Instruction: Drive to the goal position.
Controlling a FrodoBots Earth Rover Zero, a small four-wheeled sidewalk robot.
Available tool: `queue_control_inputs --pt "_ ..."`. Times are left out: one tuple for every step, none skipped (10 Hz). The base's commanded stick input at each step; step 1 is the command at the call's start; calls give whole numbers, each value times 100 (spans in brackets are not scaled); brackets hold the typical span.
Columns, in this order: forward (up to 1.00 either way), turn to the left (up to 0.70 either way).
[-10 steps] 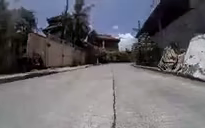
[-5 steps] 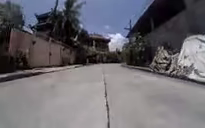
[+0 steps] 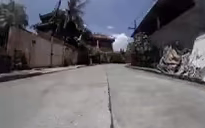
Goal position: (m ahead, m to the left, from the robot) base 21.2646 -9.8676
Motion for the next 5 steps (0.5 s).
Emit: queue_control_inputs --pt "100 -26" --pt "100 -26" --pt "100 -26" --pt "100 -26" --pt "100 -26"
